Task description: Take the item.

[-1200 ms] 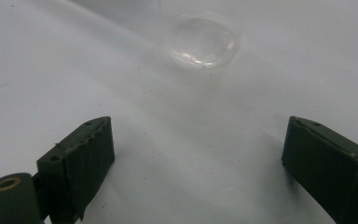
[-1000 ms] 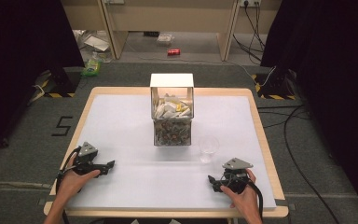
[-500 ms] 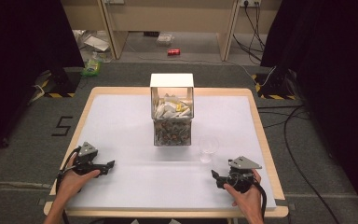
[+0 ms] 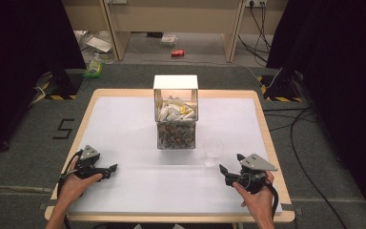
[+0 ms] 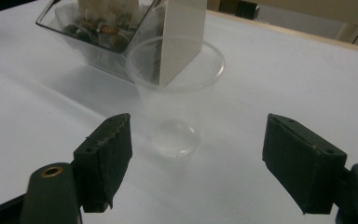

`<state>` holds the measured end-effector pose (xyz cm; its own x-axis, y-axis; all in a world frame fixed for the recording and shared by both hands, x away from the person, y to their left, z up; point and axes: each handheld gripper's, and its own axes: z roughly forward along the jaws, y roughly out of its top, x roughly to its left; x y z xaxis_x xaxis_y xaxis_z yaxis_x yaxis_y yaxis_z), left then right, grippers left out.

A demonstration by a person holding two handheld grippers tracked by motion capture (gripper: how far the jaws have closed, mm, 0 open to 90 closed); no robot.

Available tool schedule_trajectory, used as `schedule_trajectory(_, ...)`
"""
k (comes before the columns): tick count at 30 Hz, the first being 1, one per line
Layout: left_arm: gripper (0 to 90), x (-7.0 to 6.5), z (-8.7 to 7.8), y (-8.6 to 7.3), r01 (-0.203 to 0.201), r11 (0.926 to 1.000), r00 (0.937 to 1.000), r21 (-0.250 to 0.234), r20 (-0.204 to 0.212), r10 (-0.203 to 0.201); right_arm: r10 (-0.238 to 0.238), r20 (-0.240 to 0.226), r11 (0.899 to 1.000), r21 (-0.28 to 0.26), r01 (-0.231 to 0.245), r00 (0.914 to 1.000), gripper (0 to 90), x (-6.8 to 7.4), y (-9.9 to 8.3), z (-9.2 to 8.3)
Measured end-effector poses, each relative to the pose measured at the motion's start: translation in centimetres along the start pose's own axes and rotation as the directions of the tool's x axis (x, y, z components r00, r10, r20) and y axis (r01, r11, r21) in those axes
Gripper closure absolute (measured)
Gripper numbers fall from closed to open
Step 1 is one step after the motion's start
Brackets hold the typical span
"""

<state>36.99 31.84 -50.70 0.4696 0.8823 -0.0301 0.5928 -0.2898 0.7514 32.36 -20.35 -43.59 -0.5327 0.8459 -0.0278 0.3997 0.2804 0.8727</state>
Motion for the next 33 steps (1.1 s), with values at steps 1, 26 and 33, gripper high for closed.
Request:
schedule_trajectory(1,10.6,0.0,0.0,0.0,0.0,1.0,1.0,0.0,0.0,0.0,-0.008,0.001,1.0,-0.013,0.008,1.0,25.6,0.0,0.7,-0.2)
schedule_trajectory(26,10.5,0.0,0.0,0.0,-0.002,1.0,1.0,0.001,0.0,0.002,-0.085,-0.047,0.988,-0.136,0.078,0.9953,33.3,1.9,7.7,-0.1)
schedule_trajectory(33,10.5,0.0,0.0,0.0,-0.002,1.0,1.0,0.003,0.0,0.002,-0.1,-0.064,0.983,-0.16,0.089,0.9929,36.9,2.7,9.1,0.1)
